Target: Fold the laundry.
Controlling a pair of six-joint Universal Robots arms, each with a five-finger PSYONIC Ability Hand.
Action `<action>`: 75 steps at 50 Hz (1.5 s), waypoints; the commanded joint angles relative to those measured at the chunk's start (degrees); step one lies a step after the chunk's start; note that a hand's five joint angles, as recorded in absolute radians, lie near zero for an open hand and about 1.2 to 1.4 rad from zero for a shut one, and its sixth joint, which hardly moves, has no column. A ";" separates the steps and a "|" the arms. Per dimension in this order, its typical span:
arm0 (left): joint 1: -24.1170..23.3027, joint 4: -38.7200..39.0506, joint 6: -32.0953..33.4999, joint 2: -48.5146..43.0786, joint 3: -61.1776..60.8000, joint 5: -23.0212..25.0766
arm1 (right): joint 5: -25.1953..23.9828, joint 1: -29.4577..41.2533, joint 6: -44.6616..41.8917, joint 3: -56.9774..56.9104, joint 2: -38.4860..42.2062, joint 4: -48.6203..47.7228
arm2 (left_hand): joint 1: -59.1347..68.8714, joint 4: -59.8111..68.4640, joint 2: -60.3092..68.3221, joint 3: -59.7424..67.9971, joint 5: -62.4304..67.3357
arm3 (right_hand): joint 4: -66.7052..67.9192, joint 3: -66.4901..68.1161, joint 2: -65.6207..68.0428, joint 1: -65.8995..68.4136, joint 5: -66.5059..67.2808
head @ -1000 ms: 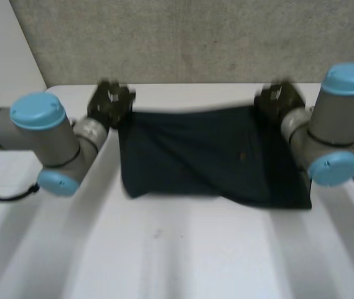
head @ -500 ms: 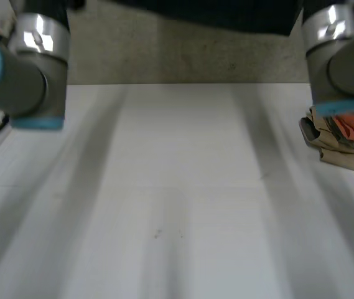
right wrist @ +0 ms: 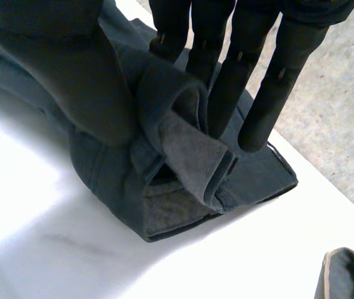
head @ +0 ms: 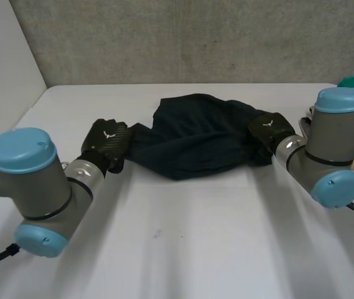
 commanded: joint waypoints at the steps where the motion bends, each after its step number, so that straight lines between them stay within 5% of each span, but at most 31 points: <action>1: -1.03 0.34 -0.26 5.42 -2.39 -0.05 | -0.37 -0.15 0.18 4.35 -3.74 1.29 | 14.84 11.17 11.35 11.50 12.53 | -6.83 -6.21 -6.01 -5.18 -7.49; 11: -1.30 -0.01 -0.44 4.90 -2.39 -0.23 | -0.19 0.29 -0.96 8.92 -1.55 -2.57 | 14.84 11.17 11.35 11.50 12.53 | -20.32 -19.70 -19.50 -18.67 -20.98; 13: -1.21 -0.01 -0.44 4.73 -2.21 -0.23 | -0.11 0.81 -1.14 9.36 -1.37 -2.93 | 14.84 11.17 11.35 11.50 12.53 | -11.80 -11.18 -10.98 -10.16 -12.46; 14: -1.21 -0.10 -0.44 4.72 -2.21 -0.23 | -0.02 0.99 -0.97 9.62 -1.46 -3.54 | 14.84 11.17 11.35 11.50 12.53 | 13.25 13.87 14.07 14.89 12.59; 15: -1.21 -0.10 -0.44 4.72 -2.30 -0.23 | 0.16 0.82 -0.70 9.80 -1.63 -4.07 | 14.84 11.17 11.35 11.50 12.53 | 18.27 18.89 19.09 19.91 17.61; 25: -1.21 -3.34 -0.35 10.69 -2.21 -0.67 | 2.27 0.38 -1.93 14.53 -13.20 -1.72 | 14.84 11.17 11.35 11.50 12.53 | 18.32 18.94 19.14 19.96 17.66; 37: -1.91 -28.64 0.26 29.76 -3.53 -0.84 | 2.09 0.38 -14.83 22.88 -36.06 23.94 | 14.84 11.17 11.35 11.50 12.53 | 18.32 18.94 19.14 19.96 17.66; 42: -2.09 -39.89 0.61 35.21 -7.03 -0.23 | 1.65 0.29 -20.64 27.11 -41.35 28.36 | 14.84 11.17 11.35 11.50 12.53 | 18.32 18.94 19.14 19.96 17.66; 45: -2.18 -39.92 0.79 35.05 -8.45 -0.23 | 1.48 0.29 -23.11 29.31 -41.80 28.01 | 14.84 11.17 11.35 11.50 12.53 | 18.32 18.94 19.14 19.96 17.66; 53: -2.44 -31.31 6.23 19.42 -7.14 -0.58 | 2.70 0.46 -23.47 27.04 -28.46 22.31 | 14.84 11.17 11.35 11.50 12.53 | 18.32 18.94 19.14 19.96 17.66; 59: -1.92 -21.29 9.40 5.35 8.40 -1.90 | 8.59 1.17 -18.82 14.39 -21.68 14.75 | 14.84 11.17 11.35 11.50 12.53 | 18.32 18.94 19.14 19.96 17.66; 64: -1.74 -10.85 8.61 3.49 22.38 -3.04 | 11.06 1.17 -13.20 0.34 -20.09 -0.41 | 14.84 11.17 11.35 11.50 12.53 | 18.32 18.94 19.14 19.96 17.66; 70: -1.30 17.98 3.17 4.28 30.39 -3.39 | 11.23 1.17 -8.88 -4.26 -20.35 -28.12 | 14.84 11.17 11.35 11.50 12.53 | 18.32 18.94 19.14 19.96 17.66; 75: -0.16 22.40 2.02 5.08 31.36 -3.22 | 10.09 2.83 -8.79 -5.22 -19.30 -38.26 | 14.84 11.17 11.35 11.50 12.53 | 18.32 18.94 19.14 19.96 17.66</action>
